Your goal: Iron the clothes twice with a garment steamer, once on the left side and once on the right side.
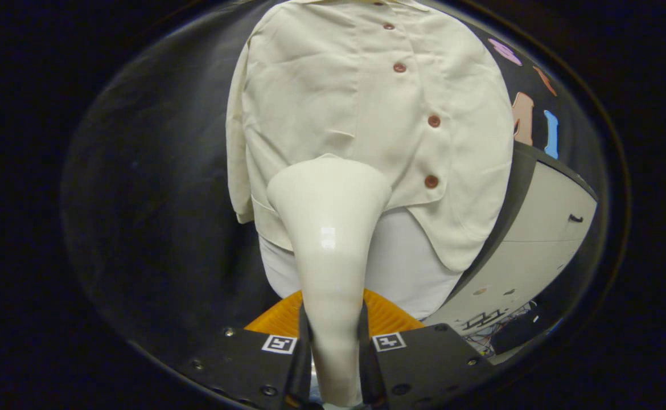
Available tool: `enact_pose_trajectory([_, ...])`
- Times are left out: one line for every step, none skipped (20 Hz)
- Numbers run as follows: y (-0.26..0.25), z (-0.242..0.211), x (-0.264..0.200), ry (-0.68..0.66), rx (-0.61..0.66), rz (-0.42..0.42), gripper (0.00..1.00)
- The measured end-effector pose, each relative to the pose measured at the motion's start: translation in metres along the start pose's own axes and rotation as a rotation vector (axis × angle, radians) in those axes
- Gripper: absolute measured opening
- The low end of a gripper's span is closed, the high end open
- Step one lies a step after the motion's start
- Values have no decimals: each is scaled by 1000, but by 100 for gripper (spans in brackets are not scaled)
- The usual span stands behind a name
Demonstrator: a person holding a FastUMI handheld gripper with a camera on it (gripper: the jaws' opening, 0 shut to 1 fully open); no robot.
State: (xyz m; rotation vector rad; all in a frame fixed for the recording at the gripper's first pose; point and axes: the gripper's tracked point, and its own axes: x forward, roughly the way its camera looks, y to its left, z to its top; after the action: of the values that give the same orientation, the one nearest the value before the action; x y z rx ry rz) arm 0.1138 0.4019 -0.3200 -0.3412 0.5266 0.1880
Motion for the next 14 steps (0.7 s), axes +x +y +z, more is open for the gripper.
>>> enact_pose_trajectory([0,6,-10,-12,-1,6,34])
enact_pose_trajectory([0,14,-20,-26,1,14,34])
enact_pose_trajectory([-1,22,-31,-44,4,22,34])
enact_pose_trajectory([-3,32,-42,-63,6,29,34])
enact_pose_trajectory([-5,41,-54,-83,11,35,34])
enact_pose_trajectory([-7,51,-66,-101,16,42,34])
enact_pose_trajectory([-11,61,-78,-120,19,48,34])
enact_pose_trajectory([-15,71,-91,-136,23,51,34])
enact_pose_trajectory([-20,82,-103,-157,26,52,34])
enact_pose_trajectory([-26,91,-112,-172,29,51,34])
enact_pose_trajectory([-32,102,-121,-190,38,52,34])
enact_pose_trajectory([-37,113,-130,-204,45,51,34])
enact_pose_trajectory([-44,126,-138,-225,52,51,34])
enact_pose_trajectory([-51,139,-144,-241,58,48,34])
